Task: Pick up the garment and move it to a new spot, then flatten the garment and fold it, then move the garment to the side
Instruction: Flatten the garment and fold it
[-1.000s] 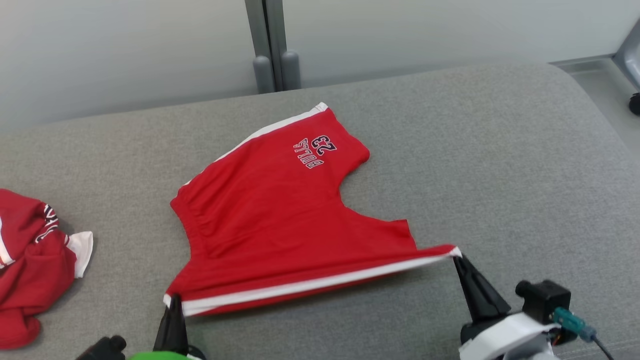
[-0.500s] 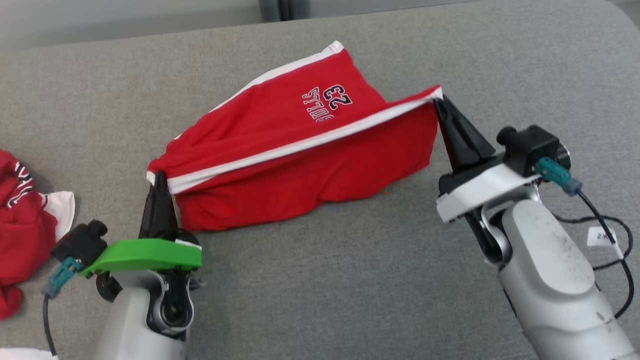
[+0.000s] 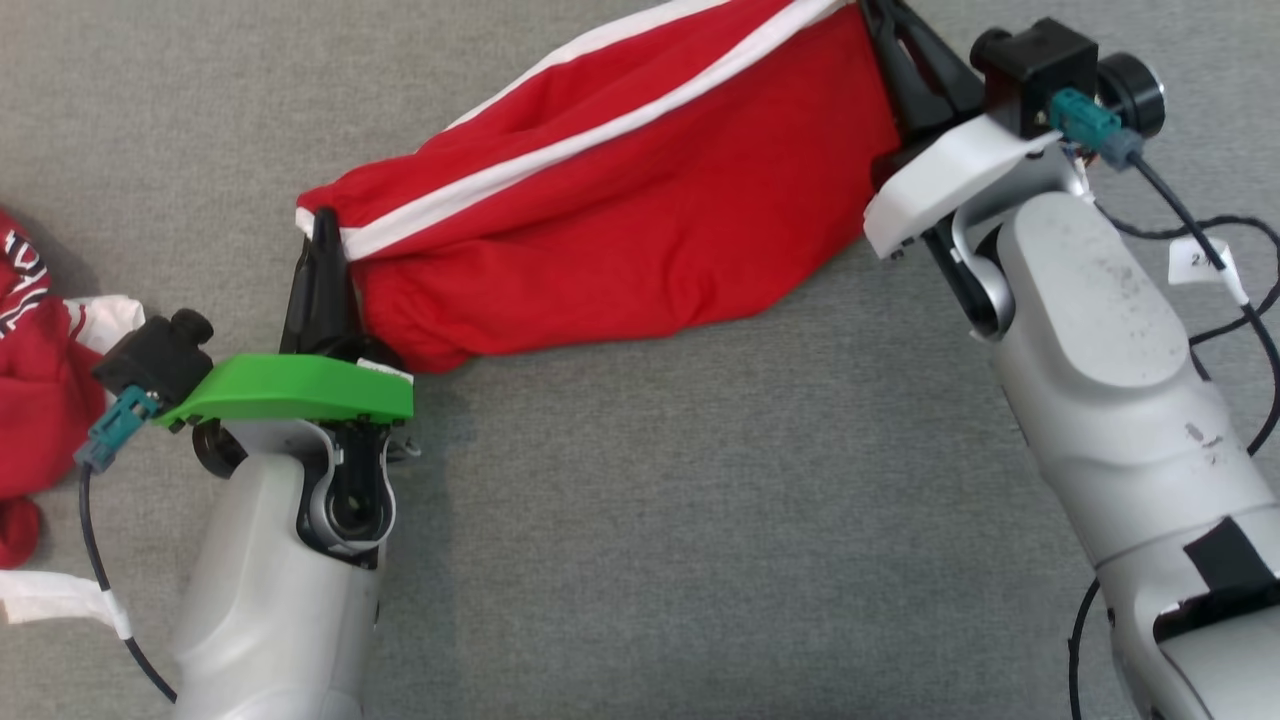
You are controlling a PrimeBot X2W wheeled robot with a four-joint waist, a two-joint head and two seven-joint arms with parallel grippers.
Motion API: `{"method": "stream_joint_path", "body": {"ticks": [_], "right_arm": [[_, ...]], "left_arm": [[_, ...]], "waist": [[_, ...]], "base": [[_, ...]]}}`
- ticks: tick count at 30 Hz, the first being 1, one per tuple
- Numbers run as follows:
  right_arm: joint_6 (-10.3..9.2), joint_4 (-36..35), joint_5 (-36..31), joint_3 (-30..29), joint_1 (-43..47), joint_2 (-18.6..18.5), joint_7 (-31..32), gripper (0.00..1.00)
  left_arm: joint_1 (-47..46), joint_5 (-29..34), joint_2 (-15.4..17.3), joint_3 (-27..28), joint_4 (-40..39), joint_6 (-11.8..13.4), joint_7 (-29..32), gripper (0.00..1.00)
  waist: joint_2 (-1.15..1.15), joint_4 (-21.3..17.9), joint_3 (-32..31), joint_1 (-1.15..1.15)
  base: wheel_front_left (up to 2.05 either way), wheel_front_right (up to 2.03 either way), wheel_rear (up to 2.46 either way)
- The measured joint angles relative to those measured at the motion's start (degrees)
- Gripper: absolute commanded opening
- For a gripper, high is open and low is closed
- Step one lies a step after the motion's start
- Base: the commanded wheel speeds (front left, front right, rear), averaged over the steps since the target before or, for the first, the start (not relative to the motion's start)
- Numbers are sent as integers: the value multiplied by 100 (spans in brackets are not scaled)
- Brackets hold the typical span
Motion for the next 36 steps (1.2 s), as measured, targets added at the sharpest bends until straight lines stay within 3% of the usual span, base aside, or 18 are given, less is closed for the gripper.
{"method": "stream_joint_path", "body": {"ticks": [9, 11, 12, 13, 14, 18, 23, 30, 32, 33, 34, 35, 36], "right_arm": [[0, 557, -493, -298, -687, 41, 0, 0], [0, 631, -619, -380, -776, 62, 0, 0], [0, 656, -673, -445, -808, 78, 0, 0], [0, 660, -717, -514, -823, 90, 0, 13], [0, 644, -766, -600, -839, 99, 0, 100], [0, 617, -944, -827, -818, 121, 0, 100], [0, 775, -937, -970, -548, 142, 0, 100], [0, 1727, -877, -943, -342, 161, -1, 100], [-2, 2190, -632, -655, -444, 152, 2, 100], [-8, 2283, -550, -541, -476, 141, 13, 86], [-9, 2370, -406, -397, -513, 126, 37, 38], [-9, 2429, -254, -260, -528, 120, 49, 0], [-9, 2466, -152, -147, -529, 124, 49, 0]], "left_arm": [[-369, -119, 1, -170, -37, 0, 0, 3], [-437, -142, 2, -194, -59, 0, 0, 47], [-466, -155, 2, -210, -70, 0, 0, 95], [-486, -155, 1, -215, -86, 0, 0, 100], [-502, -156, 1, -202, -111, 0, -2, 100], [-512, -85, -1, -34, -177, 0, -8, 100], [-315, 569, 4, 220, -346, 0, -8, 100], [146, 1005, 4, 509, -453, 0, -8, 100], [240, 1144, 4, 543, -471, 0, -8, 100], [256, 1204, 7, 543, -458, 0, -8, 100], [266, 1288, 5, 538, -456, 0, -8, 100], [276, 1355, 4, 537, -458, 0, -8, 100], [287, 1369, 4, 541, -459, 0, -8, 100]], "waist": [[0, 286, 378, 0], [0, 318, 435, 0], [0, 331, 462, 0], [0, 341, 483, 0], [0, 350, 505, 0], [0, 379, 543, 0], [0, 369, 501, 0], [0, 340, 393, 0], [0, 369, 358, 0], [0, 378, 350, 0], [0, 390, 338, 0], [0, 399, 321, 0], [0, 403, 303, 0]], "base": [[0, 0, 0], [0, 0, 0], [0, 0, 0], [0, 0, 0], [0, 0, 0], [0, 0, 0], [0, 0, 0], [0, 0, 0], [0, 0, 0], [0, 0, 0], [0, 0, 0], [0, 0, 0], [0, 0, 0]]}}
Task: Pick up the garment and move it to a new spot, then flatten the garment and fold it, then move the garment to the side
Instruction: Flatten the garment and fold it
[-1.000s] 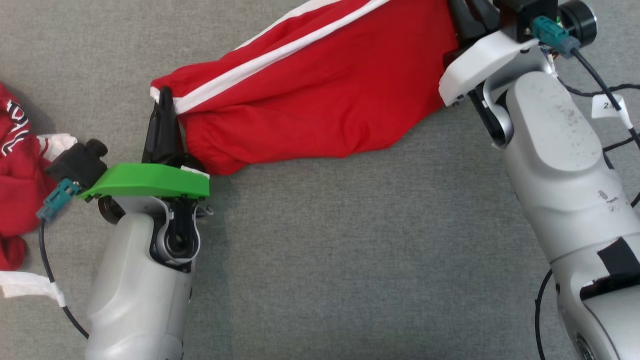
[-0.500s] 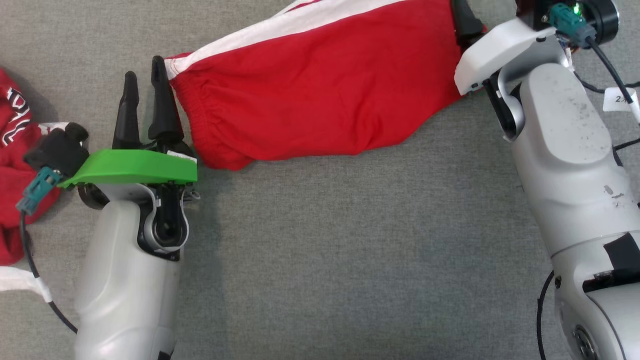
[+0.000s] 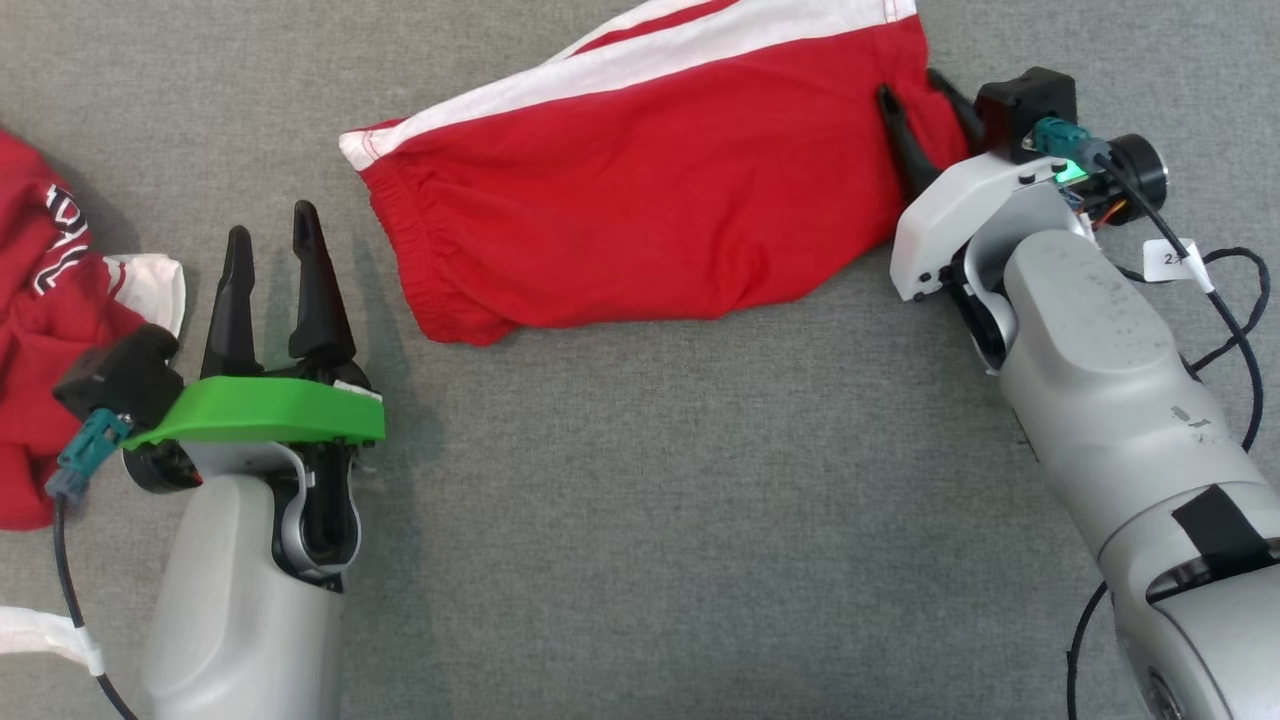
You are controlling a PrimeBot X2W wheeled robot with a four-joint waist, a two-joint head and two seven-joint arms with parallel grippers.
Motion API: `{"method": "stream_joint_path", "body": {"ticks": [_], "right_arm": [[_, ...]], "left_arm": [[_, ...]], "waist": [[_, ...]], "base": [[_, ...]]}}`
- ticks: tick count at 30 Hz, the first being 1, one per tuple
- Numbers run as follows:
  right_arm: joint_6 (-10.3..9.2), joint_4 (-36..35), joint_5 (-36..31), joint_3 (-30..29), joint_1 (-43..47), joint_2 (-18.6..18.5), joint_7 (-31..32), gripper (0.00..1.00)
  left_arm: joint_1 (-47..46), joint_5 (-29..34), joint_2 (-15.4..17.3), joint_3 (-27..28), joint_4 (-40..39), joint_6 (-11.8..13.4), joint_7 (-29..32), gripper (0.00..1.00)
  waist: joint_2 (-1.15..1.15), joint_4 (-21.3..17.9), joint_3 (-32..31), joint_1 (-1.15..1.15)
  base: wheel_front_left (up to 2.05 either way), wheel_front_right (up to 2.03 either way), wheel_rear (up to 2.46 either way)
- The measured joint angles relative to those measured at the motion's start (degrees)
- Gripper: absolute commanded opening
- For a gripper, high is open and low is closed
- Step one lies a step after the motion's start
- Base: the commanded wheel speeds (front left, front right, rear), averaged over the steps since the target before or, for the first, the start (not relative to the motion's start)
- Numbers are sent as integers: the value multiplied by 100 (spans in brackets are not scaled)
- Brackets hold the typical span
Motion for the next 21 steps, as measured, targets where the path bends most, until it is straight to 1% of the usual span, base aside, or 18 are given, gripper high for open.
{"method": "stream_joint_path", "body": {"ticks": [2, 4, 9, 11, 16, 21], "right_arm": [[1, 80, 252, 202, 13, 31, 0, 0], [1, 118, 469, 278, 55, 35, -2, 0], [9, 135, 778, 132, 368, 18, -60, 0], [11, -30, 939, 4, 640, -31, -67, 0], [11, -619, 1251, -185, 1490, -315, -56, 0], [9, -1066, 1489, -396, 2244, -582, -51, 0]], "left_arm": [[80, 71, 0, 27, 15, 0, 0, 100], [159, 189, 1, 57, 41, 0, 0, 100], [382, 426, 0, 135, 86, 0, 0, 100], [541, 647, 1, 120, 89, 0, 0, 100], [844, 761, -1, 115, 89, 0, 0, 100], [1151, 898, -1, 127, 80, 8, 0, 100]], "waist": [[0, 3, -59, 0], [0, -5, -125, 0], [0, -68, -356, 0], [0, -105, -489, 0], [0, -201, -846, 0], [0, -304, -1187, 0]], "base": [[0, 0, 0], [0, 0, 0], [0, 0, 0], [0, 0, 0], [0, 0, 0], [0, 0, 0]]}}
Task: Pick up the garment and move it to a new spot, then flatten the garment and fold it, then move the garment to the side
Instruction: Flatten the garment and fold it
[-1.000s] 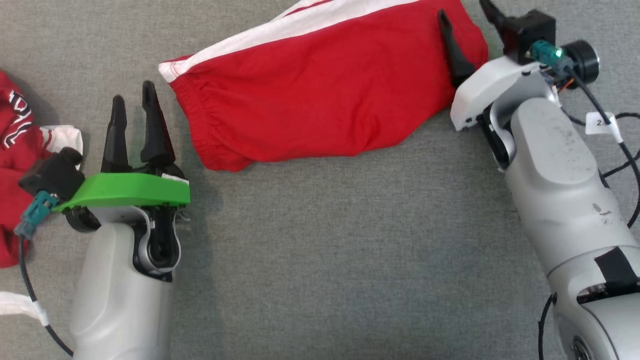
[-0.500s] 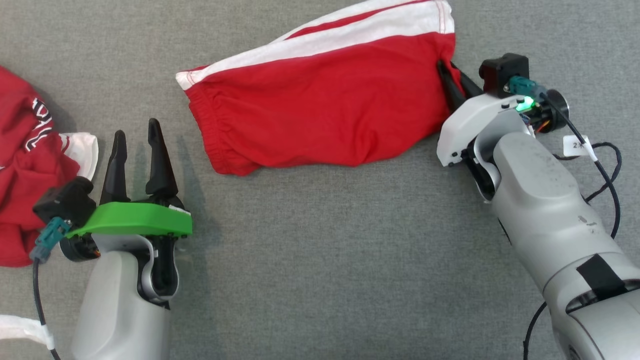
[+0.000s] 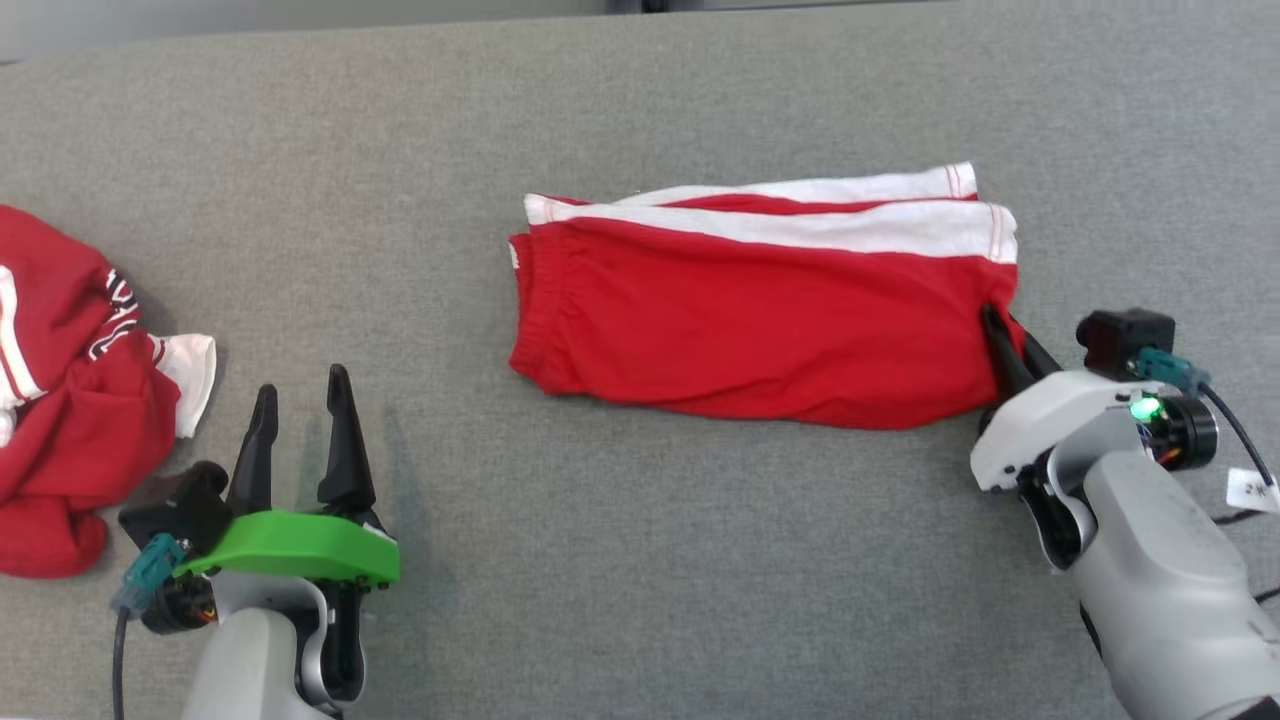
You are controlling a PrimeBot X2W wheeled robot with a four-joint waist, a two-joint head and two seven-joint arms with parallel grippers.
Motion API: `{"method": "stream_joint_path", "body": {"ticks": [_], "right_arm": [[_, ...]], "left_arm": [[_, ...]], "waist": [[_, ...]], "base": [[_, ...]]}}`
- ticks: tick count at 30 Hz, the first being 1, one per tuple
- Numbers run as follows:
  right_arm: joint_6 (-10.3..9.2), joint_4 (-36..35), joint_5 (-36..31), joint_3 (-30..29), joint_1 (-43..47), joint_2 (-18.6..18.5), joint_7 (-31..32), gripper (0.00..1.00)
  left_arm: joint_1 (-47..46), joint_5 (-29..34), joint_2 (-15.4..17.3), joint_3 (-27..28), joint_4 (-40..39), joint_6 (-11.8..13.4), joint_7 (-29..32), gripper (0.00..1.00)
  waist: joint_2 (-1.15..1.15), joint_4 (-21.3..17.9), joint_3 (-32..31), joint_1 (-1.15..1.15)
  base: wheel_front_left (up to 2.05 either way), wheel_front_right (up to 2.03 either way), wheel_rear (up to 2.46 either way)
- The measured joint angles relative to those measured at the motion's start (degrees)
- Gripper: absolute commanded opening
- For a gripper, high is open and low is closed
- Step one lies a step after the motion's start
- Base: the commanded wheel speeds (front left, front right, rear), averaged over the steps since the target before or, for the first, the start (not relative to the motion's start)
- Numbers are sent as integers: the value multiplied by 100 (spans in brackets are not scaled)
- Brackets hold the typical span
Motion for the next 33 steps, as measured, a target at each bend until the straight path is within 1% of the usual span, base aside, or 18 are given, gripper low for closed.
{"method": "stream_joint_path", "body": {"ticks": [4, 8, 10, 13, 15, 18, 20, 23, 25, 26, 28, 29, 30, 31, 32, 33], "right_arm": [[0, -335, 88, -192, 384, -91, 1, 0], [-1, -722, 79, -343, 511, -114, 1, 0], [-1, -970, 69, -305, 486, -68, 1, 0], [-1, -1359, 73, -76, 316, 104, 1, 0], [-1, -1593, 91, 233, 95, 254, 2, 0], [-1, -1708, 197, 764, -184, 455, 1, 0], [-1, -1658, 271, 1102, -350, 553, 1, 0], [-1, -1385, 350, 1583, -570, 622, 2, 0], [-2, -1303, 700, 2067, -601, 609, 1, 0], [-2, -1250, 844, 2327, -602, 609, 1, 0], [-1, -1202, 1092, 2699, -602, 626, 0, 0], [-1, -1166, 1225, 2943, -600, 625, 1, 3], [-2, -1149, 1356, 3133, -591, 627, 2, 18], [-2, -1173, 1510, 3251, -589, 626, 2, 67], [-2, -1201, 1608, 3328, -591, 626, 1, 100], [-2, -1232, 1682, 3368, -591, 625, 1, 100]], "left_arm": [[181, -9, 1, -46, 12, 44, 0, 100], [268, -64, -1, -137, 24, 78, 0, 100], [295, -82, 0, -187, 29, 94, 0, 100], [311, -104, 0, -287, 47, 100, 1, 100], [311, -110, 1, -337, 56, 112, 1, 100], [309, -115, 1, -431, 66, 144, 0, 100], [305, -116, 0, -492, 79, 154, 1, 100], [295, -115, 2, -581, 114, 163, 1, 100], [253, -76, 1, -680, 153, 171, 1, 100], [231, 102, 2, -723, 167, 171, 0, 100], [211, 216, 1, -777, 205, 170, 0, 100], [212, 307, 1, -801, 244, 170, 0, 100], [212, 401, 2, -813, 282, 170, 0, 100], [213, 445, 1, -812, 312, 169, 1, 100], [213, 456, 1, -801, 341, 169, 1, 100], [213, 459, 1, -784, 364, 169, 0, 100]], "waist": [[0, -88, -220, 0], [0, -141, -347, 0], [0, -127, -366, 0], [0, -59, -361, 0], [0, 9, -352, 0], [0, 122, -336, 0], [0, 204, -326, 0], [0, 340, -307, 0], [0, 442, -290, 0], [0, 492, -281, 0], [0, 565, -269, 0], [0, 603, -265, 0], [0, 635, -266, 0], [0, 654, -276, 0], [0, 663, -292, 0], [0, 663, -307, 0]], "base": [[0, 0, 0], [0, 0, 0], [0, 0, 0], [0, 0, 0], [0, 0, 0], [0, 0, 0], [0, 0, 0], [0, 0, 0], [0, 0, 0], [0, 0, 0], [0, 0, 0], [0, 0, 0], [0, 0, 0], [0, 0, 0], [0, 0, 0], [0, 0, 0]]}}
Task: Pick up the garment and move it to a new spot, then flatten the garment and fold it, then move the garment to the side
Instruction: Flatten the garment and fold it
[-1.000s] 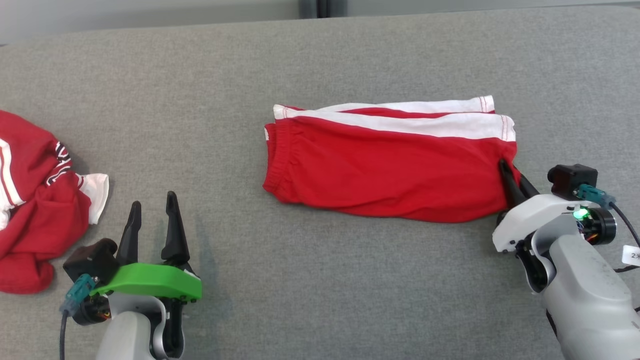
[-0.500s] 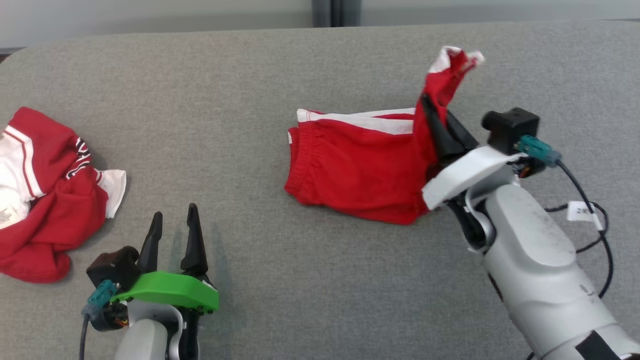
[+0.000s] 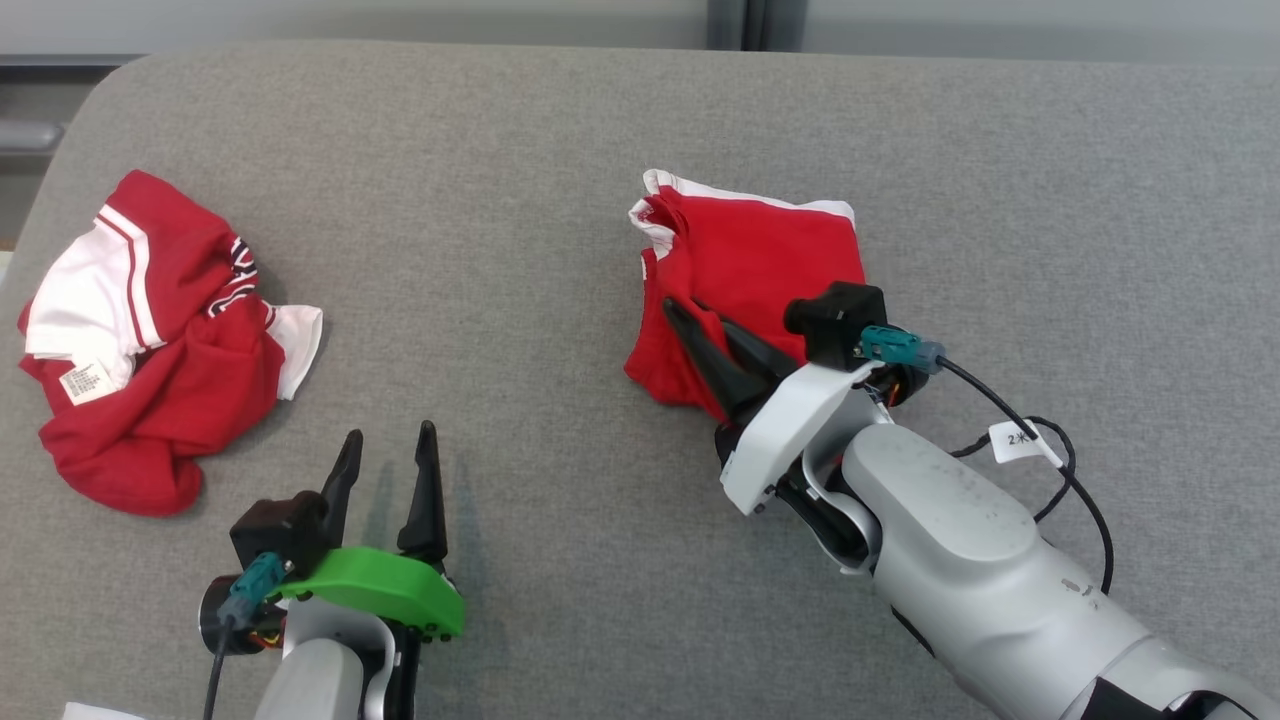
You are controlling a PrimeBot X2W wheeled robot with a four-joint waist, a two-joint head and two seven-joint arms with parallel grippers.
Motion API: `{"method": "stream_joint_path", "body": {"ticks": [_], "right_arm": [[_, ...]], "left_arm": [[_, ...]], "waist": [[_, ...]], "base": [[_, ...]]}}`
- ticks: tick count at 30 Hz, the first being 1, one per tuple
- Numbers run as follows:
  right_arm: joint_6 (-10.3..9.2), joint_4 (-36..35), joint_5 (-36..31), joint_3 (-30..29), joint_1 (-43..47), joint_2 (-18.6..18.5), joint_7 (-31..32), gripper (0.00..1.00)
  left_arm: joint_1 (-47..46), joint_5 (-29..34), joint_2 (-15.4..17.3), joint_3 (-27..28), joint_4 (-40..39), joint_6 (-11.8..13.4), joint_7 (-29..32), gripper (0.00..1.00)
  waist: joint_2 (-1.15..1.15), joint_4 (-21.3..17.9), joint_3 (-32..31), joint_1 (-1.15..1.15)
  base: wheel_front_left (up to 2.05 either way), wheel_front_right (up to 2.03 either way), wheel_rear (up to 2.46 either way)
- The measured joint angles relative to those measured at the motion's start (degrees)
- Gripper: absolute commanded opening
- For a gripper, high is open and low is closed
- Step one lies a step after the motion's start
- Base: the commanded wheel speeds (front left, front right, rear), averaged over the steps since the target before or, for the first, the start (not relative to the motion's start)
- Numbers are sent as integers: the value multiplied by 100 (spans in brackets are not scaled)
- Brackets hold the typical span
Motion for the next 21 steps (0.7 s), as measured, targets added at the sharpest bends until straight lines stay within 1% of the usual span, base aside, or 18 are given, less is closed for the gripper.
{"method": "stream_joint_path", "body": {"ticks": [4, 7, 11, 13, 16, 21], "right_arm": [[1, -230, 84, 3, 4, 4, 0, 100], [1, -357, -216, -292, 41, 3, 0, 100], [0, -376, -899, -1132, 383, 4, 1, 100], [0, -407, -1432, -1616, 608, -9, 0, 100], [1, -499, -1940, -2302, 1003, -4, 0, 100], [1, -701, -2450, -3075, 1639, -8, 0, 100]], "left_arm": [[1, 146, 3, 116, 23, 29, 0, 100], [4, 364, -1, 188, -20, 34, 0, 100], [34, 672, 2, 320, -132, 52, 0, 100], [94, 815, 0, 370, -219, 52, 0, 100], [159, 996, 2, 455, -303, 49, 0, 100], [350, 1284, 0, 517, -447, 47, 0, 100]], "waist": [[0, -81, -49, 0], [0, -189, -81, 0], [0, -366, -144, 0], [0, -471, -188, 0], [0, -626, -253, 0], [0, -868, -380, 0]], "base": [[0, 0, 0], [0, 0, 0], [0, 0, 0], [0, 0, 0], [0, 0, 0], [0, 0, 0]]}}
